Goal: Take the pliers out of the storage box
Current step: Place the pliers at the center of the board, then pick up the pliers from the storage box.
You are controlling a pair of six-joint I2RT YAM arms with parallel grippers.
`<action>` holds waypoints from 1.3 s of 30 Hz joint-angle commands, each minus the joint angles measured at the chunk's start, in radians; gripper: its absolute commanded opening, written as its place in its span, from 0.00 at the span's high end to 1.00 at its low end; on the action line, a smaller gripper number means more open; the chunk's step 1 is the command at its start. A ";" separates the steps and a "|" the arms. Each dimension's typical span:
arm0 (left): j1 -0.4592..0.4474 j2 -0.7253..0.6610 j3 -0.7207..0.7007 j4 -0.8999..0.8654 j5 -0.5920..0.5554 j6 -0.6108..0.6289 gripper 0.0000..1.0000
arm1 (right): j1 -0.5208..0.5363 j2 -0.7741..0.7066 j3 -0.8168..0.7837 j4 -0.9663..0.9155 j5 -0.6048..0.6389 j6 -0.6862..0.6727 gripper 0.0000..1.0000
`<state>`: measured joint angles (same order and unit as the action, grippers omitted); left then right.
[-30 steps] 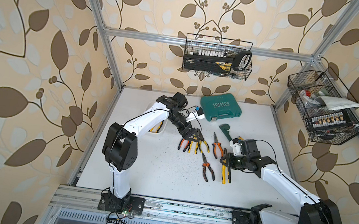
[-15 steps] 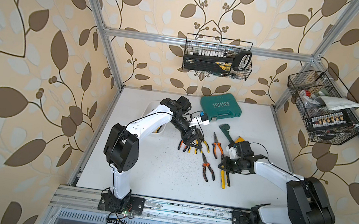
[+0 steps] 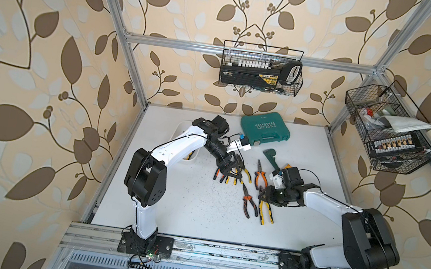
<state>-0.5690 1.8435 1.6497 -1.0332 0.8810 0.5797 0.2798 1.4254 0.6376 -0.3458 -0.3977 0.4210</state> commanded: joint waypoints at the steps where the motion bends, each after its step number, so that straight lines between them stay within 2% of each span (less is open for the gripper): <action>1: 0.004 -0.046 0.002 -0.013 0.010 0.025 0.01 | 0.002 -0.050 0.004 -0.067 0.028 0.010 0.55; 7: 0.006 -0.050 0.003 -0.010 -0.011 0.025 0.01 | 0.001 -0.095 0.011 -0.114 0.060 0.011 0.55; 10: 0.022 -0.057 -0.008 0.019 -0.071 0.000 0.01 | 0.003 -0.146 0.023 -0.134 0.087 0.010 0.51; 11: 0.034 -0.060 -0.011 0.033 -0.093 -0.010 0.01 | 0.007 -0.162 0.030 -0.135 0.094 0.008 0.46; 13: 0.075 -0.068 -0.013 0.062 -0.120 -0.033 0.01 | 0.018 -0.194 0.053 -0.132 0.114 0.006 0.25; 15: 0.120 -0.074 -0.009 0.087 -0.140 -0.058 0.01 | 0.035 -0.211 0.084 -0.119 0.125 0.008 0.13; 16: 0.143 -0.080 -0.009 0.103 -0.164 -0.075 0.01 | 0.049 -0.212 0.101 -0.108 0.130 0.009 0.07; 19: 0.204 -0.088 -0.009 0.161 -0.258 -0.153 0.01 | 0.102 -0.195 0.157 -0.067 0.146 0.017 0.01; 23: 0.274 -0.075 0.001 0.214 -0.447 -0.292 0.01 | 0.189 -0.138 0.254 -0.023 0.175 0.009 0.00; 25: 0.298 -0.054 0.011 0.223 -0.590 -0.366 0.01 | 0.235 -0.095 0.314 -0.010 0.191 -0.003 0.01; 28: 0.327 -0.014 0.027 0.229 -0.745 -0.458 0.05 | 0.298 -0.025 0.401 0.006 0.198 -0.026 0.00; 33: 0.362 0.093 0.128 0.152 -0.867 -0.551 0.17 | 0.398 0.087 0.526 0.030 0.205 -0.074 0.01; 39: 0.382 0.221 0.259 0.096 -0.871 -0.577 0.30 | 0.465 0.182 0.607 0.108 0.206 -0.084 0.01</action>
<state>-0.1905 2.0357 1.8492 -0.8898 0.0505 0.0406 0.7273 1.5753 1.1995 -0.2794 -0.2092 0.3611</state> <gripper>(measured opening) 0.704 0.995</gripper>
